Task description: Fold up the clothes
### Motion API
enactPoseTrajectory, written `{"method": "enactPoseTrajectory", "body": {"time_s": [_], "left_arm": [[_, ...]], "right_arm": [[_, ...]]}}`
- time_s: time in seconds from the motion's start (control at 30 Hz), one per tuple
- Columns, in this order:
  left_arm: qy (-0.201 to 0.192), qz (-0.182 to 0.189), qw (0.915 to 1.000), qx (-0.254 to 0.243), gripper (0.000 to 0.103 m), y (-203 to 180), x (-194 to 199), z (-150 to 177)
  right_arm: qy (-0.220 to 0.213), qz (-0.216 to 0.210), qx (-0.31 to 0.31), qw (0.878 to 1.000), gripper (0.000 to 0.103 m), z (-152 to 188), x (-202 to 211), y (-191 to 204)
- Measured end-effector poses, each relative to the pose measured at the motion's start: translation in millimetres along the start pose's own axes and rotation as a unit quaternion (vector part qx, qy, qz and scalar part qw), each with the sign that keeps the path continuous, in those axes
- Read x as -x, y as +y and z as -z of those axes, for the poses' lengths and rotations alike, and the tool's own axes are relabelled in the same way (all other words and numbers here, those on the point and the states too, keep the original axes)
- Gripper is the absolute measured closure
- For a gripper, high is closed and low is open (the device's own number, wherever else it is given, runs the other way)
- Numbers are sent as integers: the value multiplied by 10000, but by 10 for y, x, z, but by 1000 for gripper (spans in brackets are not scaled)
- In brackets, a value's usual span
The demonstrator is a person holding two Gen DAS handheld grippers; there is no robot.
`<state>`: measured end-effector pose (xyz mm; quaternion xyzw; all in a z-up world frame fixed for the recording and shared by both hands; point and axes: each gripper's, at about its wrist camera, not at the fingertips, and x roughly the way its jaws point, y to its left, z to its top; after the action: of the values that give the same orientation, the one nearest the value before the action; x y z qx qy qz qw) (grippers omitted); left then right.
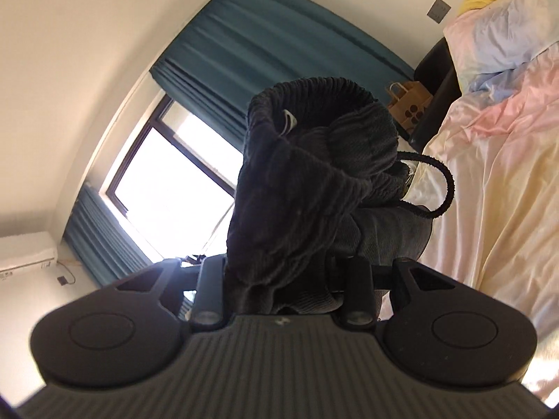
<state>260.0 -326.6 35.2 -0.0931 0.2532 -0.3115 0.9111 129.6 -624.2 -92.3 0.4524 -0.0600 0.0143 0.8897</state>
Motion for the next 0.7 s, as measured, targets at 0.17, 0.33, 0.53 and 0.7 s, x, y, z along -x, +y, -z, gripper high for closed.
{"method": "enactPoseTrajectory", "body": {"time_s": [0.17,0.33,0.53,0.7], "left_arm": [[299,59,9989,-343,55,-264,-955,127],[669,-84,9958,-612,54,-170,-1595,508],[928,-94,9925,-790,45,162,-1617,803],[866,-540,9893,-1046,20,151,-1250,1079]], "right_arm": [[-588,278,-445,9969,67,59,-162,-774],[-607,863,-828,9910,67,317,-209,-1252],[-298,1555,-1160,9805,65,604,-108,-1326],[-48,2033,-1610,9658,55,785,70,-1405]]}}
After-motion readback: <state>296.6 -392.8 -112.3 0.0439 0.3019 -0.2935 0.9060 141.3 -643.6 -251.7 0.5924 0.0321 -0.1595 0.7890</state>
